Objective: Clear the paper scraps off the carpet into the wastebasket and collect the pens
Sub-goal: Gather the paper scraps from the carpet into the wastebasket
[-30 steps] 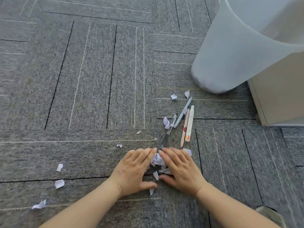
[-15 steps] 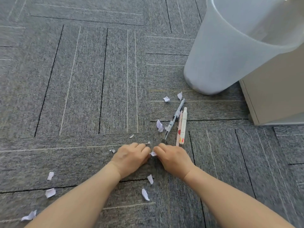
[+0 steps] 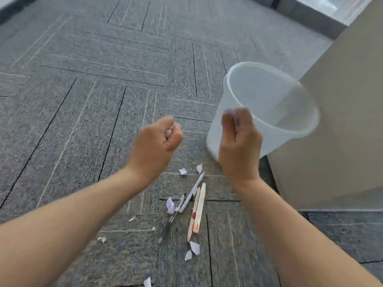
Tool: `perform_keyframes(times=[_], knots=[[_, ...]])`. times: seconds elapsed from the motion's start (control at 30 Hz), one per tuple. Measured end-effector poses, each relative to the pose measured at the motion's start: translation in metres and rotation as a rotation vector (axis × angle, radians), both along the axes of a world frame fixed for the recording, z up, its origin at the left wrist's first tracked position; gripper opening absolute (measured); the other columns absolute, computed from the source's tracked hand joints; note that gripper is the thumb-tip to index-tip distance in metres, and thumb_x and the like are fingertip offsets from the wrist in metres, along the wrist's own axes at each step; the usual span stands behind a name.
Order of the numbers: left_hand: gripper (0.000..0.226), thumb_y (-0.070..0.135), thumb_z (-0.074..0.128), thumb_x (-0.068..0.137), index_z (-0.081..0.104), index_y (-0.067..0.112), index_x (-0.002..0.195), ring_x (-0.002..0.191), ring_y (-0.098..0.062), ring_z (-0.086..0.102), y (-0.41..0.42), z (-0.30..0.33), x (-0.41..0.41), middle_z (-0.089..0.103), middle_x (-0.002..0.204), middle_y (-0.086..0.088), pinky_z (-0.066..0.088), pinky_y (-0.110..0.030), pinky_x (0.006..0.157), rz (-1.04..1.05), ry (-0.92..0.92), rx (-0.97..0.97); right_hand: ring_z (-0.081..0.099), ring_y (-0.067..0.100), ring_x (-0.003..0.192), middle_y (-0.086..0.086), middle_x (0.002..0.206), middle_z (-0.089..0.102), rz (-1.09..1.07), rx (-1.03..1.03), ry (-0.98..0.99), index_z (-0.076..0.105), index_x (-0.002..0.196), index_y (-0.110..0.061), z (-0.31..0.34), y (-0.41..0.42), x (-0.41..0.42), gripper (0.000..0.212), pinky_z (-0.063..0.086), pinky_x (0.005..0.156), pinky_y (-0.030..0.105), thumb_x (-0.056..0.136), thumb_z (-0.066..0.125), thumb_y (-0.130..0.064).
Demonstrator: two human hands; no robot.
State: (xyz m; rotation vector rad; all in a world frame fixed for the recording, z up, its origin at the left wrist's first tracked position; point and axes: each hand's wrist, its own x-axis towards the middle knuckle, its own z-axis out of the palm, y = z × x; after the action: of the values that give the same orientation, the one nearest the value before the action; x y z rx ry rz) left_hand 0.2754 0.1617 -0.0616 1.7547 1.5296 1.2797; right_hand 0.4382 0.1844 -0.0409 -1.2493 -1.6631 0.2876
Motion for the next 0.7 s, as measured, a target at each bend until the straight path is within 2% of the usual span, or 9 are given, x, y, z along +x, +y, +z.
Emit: perform_keyframes(times=[0.1,0.17,0.27,0.37,0.43,0.47,0.53,0.63,0.7], knots=[[0.034,0.022,0.044,0.09,0.033,0.018,0.057,0.045,-0.011,0.026,0.061,0.066,0.042,0.031,0.05,0.006,0.021,-0.025,0.042,0.046,-0.149,0.113,0.042,0.015,0.06,0.0,0.064,0.051,-0.065,0.093,-0.083,0.054,0.083,-0.005,0.066,0.057,0.033,0.019,0.03,0.058,0.03,0.098,0.05,-0.015],[0.036,0.021,0.045,0.086,0.029,0.019,0.054,0.047,-0.013,0.026,0.095,0.098,0.073,0.029,0.049,0.005,0.02,-0.032,0.046,0.067,-0.202,0.142,0.043,0.013,0.063,0.001,0.067,0.052,-0.119,0.014,-0.135,0.055,0.083,-0.004,0.088,0.088,0.06,0.022,0.028,0.059,0.03,0.098,0.048,-0.017],[0.038,0.015,0.048,0.085,0.03,0.017,0.051,0.049,-0.017,0.031,0.135,0.115,0.116,0.032,0.048,0.003,0.022,-0.032,0.048,0.04,-0.193,0.099,0.051,0.025,0.061,0.008,0.069,0.055,-0.227,-0.194,-0.209,0.056,0.083,-0.004,0.091,0.115,0.098,0.028,0.028,0.057,0.031,0.1,0.042,-0.022],[0.037,0.016,0.048,0.086,0.036,0.017,0.051,0.049,-0.02,0.041,0.163,0.106,0.145,0.043,0.05,0.001,0.029,-0.029,0.049,0.004,-0.096,0.012,0.056,0.022,0.047,0.008,0.071,0.058,-0.217,-0.525,-0.242,0.06,0.087,-0.008,0.08,0.13,0.122,0.03,0.047,0.05,0.031,0.098,0.04,-0.028],[0.028,0.023,0.049,0.088,0.053,0.013,0.062,0.06,-0.027,0.06,0.173,0.097,0.155,0.061,0.065,-0.007,0.041,-0.029,0.047,-0.075,0.061,-0.153,0.06,0.026,0.065,0.012,0.091,0.063,-0.152,-0.717,-0.195,0.064,0.099,-0.011,0.073,0.138,0.131,0.03,0.049,0.054,0.028,0.097,0.042,-0.03],[0.028,0.029,0.049,0.089,0.058,0.011,0.07,0.065,-0.027,0.062,0.175,0.092,0.158,0.063,0.07,-0.009,0.043,-0.029,0.048,-0.115,0.187,-0.258,0.058,0.026,0.083,0.013,0.105,0.063,-0.132,-0.761,-0.187,0.064,0.111,-0.008,0.071,0.142,0.135,0.034,0.05,0.067,0.03,0.098,0.042,-0.031],[0.039,0.04,0.046,0.09,0.058,0.01,0.068,0.065,-0.025,0.057,0.177,0.082,0.162,0.061,0.068,-0.006,0.037,-0.029,0.048,-0.158,0.397,-0.372,0.055,0.027,0.104,0.017,0.124,0.061,-0.173,-0.736,-0.162,0.062,0.119,-0.003,0.069,0.147,0.142,0.039,0.044,0.091,0.037,0.098,0.041,-0.029],[0.046,0.038,0.039,0.095,0.067,0.004,0.083,0.079,-0.029,0.06,0.175,0.072,0.162,0.069,0.087,-0.013,0.044,-0.031,0.065,-0.154,0.453,-0.305,0.061,0.031,0.09,0.016,0.103,0.069,-0.224,-0.55,-0.043,0.07,0.095,-0.006,0.07,0.142,0.14,0.028,0.049,0.086,0.042,0.09,0.047,-0.021],[0.042,0.032,0.037,0.096,0.07,0.007,0.091,0.09,-0.027,0.063,0.172,0.071,0.156,0.07,0.095,-0.01,0.049,-0.033,0.08,-0.137,0.356,-0.203,0.061,0.028,0.073,0.015,0.083,0.07,-0.196,-0.396,0.02,0.07,0.078,-0.008,0.074,0.134,0.128,0.025,0.052,0.076,0.048,0.083,0.049,-0.021]])
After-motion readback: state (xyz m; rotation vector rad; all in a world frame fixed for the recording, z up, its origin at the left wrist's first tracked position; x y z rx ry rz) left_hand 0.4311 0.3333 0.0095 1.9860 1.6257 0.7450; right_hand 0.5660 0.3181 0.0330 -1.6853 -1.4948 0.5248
